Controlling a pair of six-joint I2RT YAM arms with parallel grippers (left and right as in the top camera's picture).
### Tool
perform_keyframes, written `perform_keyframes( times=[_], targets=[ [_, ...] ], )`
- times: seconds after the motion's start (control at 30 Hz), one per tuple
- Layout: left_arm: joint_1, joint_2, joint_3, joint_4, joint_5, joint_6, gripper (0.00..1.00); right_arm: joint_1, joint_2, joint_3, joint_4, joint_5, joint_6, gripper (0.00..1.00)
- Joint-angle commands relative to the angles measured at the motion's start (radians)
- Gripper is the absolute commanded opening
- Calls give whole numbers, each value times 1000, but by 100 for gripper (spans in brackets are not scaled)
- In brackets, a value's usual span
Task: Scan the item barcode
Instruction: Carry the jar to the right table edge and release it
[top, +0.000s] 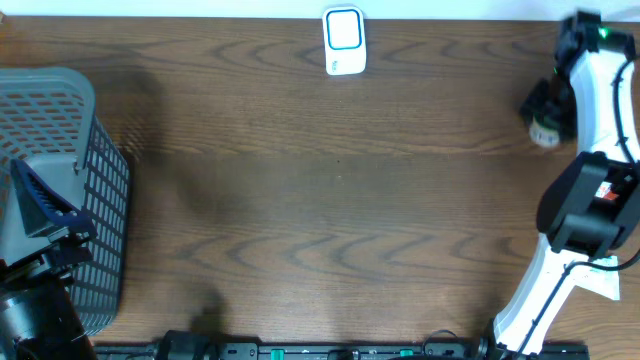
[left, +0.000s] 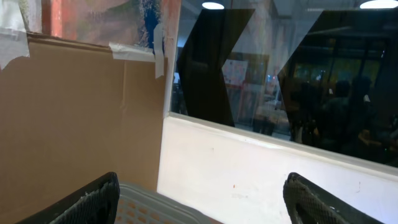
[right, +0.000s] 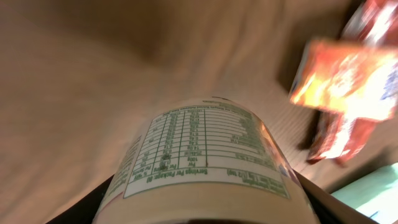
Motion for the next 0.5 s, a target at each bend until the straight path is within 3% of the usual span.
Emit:
perform_keyframes(
  times=[0.0,0.2,0.27,0.3,0.33,0.47],
  targets=[
    [4,-7,-5,1,2,-5,85,-34,-18,-91,32,-74,45,47],
    [4,-7,-5,0,2,-5,85,-94,-18,-250,119,-13,44,56],
    [4,-7,-5,0,2,-5,85,-111,-18,-271,135,-11,32,71],
    [4,-7,-5,0,2,-5,85,-118,-18,-272,137,-13,33,95],
    [4,-7,-5,0,2,-5,84,-125,-18,-270,138,-32,32,99],
    [4,-7,-5,-8,2,-5,84,-140,-57,-224,101,-102,3,99]
  ],
)
